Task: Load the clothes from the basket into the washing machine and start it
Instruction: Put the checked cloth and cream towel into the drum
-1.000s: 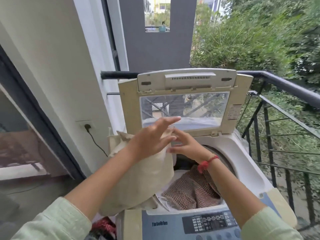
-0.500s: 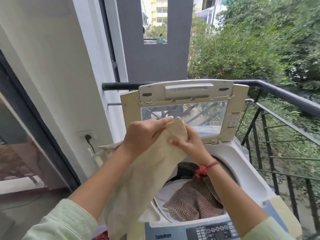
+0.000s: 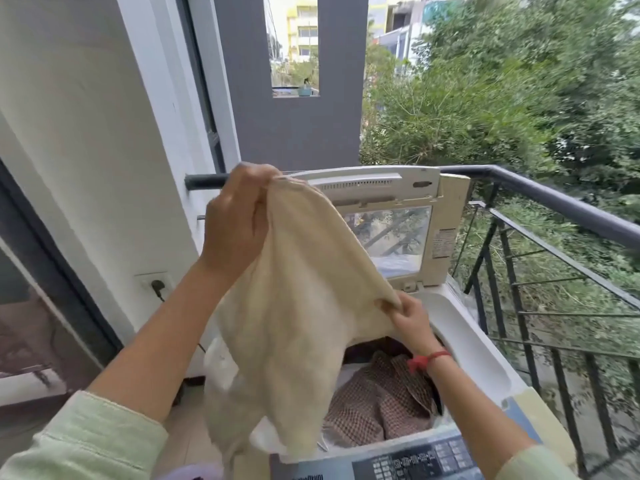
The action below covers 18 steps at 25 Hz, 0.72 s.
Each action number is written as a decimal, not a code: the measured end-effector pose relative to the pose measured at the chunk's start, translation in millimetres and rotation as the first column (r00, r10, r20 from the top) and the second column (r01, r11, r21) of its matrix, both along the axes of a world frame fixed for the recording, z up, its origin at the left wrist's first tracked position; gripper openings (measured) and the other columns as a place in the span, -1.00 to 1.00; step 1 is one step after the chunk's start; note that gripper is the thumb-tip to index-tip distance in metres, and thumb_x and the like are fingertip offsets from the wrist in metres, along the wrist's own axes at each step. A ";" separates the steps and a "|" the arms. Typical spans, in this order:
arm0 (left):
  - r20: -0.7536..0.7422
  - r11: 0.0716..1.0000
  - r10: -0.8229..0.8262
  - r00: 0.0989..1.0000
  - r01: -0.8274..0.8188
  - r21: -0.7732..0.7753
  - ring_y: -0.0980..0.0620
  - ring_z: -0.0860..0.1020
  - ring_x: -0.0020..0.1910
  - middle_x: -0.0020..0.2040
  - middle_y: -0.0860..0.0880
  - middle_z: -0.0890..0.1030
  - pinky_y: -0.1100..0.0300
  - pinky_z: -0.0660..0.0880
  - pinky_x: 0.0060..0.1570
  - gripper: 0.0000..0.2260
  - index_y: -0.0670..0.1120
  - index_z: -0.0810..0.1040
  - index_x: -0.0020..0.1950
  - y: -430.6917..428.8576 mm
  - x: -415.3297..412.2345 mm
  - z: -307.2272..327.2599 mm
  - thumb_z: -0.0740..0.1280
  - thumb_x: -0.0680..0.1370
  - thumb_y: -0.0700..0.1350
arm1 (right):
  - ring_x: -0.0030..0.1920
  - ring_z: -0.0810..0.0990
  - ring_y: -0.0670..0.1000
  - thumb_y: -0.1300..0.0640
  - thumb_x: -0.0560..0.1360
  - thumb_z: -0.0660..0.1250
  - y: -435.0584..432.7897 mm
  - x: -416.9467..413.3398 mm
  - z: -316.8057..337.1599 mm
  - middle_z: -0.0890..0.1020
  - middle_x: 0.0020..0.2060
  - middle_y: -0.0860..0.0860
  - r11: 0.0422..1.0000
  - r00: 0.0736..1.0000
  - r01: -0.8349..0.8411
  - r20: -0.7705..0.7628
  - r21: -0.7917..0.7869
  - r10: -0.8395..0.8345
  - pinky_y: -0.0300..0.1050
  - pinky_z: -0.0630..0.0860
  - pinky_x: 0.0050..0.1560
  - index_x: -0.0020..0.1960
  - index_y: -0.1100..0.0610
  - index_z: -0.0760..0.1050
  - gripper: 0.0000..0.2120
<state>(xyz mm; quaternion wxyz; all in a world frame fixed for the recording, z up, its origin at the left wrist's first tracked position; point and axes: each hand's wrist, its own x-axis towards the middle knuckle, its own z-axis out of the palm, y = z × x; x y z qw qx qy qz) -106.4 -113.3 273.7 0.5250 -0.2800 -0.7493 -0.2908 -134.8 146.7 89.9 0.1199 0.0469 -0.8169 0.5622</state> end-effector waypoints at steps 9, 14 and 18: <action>0.700 0.939 0.340 0.628 -0.264 -0.220 -0.14 0.48 -0.20 -0.30 -0.07 0.47 0.13 0.37 -0.28 -0.82 -0.01 0.45 -0.21 14.7 -72.1 -126.1 0.28 0.39 -0.30 | -0.03 0.62 0.08 0.43 0.38 0.29 113.8 -2.9 -0.6 0.69 -0.07 0.07 0.832 0.987 0.061 0.092 0.552 -0.133 -0.15 0.48 -0.03 -0.01 0.15 0.67 -0.69; 0.881 0.876 0.423 0.213 0.155 -0.458 -0.11 0.53 -0.07 -0.18 -0.07 0.54 0.19 0.29 -0.27 -0.80 0.01 0.37 -0.30 34.2 -55.0 -209.3 0.23 0.39 -0.29 | 0.12 0.59 0.08 0.35 0.44 0.22 111.1 -7.5 -36.9 0.66 0.07 0.08 0.572 0.863 -0.377 0.501 0.729 -0.069 -0.20 0.46 0.10 0.09 0.12 0.64 -0.67; 0.805 0.641 0.585 0.093 0.556 -0.530 -0.16 0.53 0.11 0.10 -0.16 0.58 0.08 0.43 -0.01 -0.77 -0.12 0.53 0.07 49.0 5.6 -283.7 0.18 0.48 -0.26 | 0.11 0.58 0.05 0.20 0.52 0.25 72.3 16.0 -79.3 0.62 0.13 0.15 0.187 0.553 -0.819 0.833 0.542 0.004 -0.18 0.44 0.10 0.01 0.21 0.65 -0.79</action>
